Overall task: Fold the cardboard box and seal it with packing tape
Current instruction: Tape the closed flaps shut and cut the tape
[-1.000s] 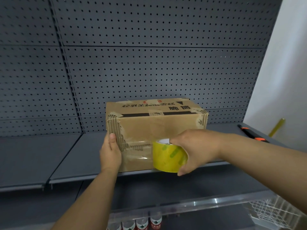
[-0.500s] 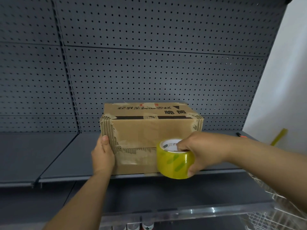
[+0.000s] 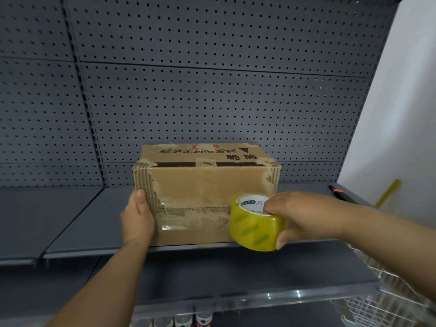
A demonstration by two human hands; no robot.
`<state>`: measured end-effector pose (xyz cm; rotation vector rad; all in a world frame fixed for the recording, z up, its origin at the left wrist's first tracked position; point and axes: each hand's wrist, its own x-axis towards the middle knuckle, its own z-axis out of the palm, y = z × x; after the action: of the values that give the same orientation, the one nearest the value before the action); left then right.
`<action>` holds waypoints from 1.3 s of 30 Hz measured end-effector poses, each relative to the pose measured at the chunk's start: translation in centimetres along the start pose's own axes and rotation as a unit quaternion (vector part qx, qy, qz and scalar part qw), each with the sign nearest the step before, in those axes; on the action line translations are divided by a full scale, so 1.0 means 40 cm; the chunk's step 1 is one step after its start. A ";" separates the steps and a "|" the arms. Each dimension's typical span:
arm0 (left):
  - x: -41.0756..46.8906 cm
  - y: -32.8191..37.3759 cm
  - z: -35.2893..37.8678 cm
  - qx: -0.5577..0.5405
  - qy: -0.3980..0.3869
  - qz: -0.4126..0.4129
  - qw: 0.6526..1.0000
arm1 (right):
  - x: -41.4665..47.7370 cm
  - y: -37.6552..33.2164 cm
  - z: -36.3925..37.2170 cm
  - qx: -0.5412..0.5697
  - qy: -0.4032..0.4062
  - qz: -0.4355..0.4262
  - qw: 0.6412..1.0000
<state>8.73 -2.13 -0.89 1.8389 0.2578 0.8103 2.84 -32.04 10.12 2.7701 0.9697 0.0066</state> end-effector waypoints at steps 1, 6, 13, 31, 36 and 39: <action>-0.001 0.002 0.000 0.000 0.000 -0.002 1.000 | -0.010 0.006 -0.001 -0.022 0.002 0.001 1.000; -0.002 0.000 0.002 0.006 0.004 0.005 1.000 | -0.045 0.033 0.011 -0.078 0.062 0.008 0.995; -0.009 0.011 0.004 0.005 -0.001 0.010 1.000 | -0.073 0.095 0.025 0.019 0.059 0.013 0.998; -0.002 -0.002 0.014 0.026 0.005 0.025 0.999 | -0.043 0.185 0.092 -0.068 0.042 0.099 0.992; -0.004 -0.005 0.014 0.024 0.010 0.024 0.999 | 0.000 0.203 0.104 -0.043 0.045 0.118 0.991; -0.003 -0.013 0.018 0.018 0.014 0.024 0.999 | 0.019 0.211 0.102 -0.043 0.037 0.130 0.990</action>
<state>9.18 -2.50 -1.54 1.8757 0.2487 0.8695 8.93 -38.81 7.72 2.8112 0.6020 0.1863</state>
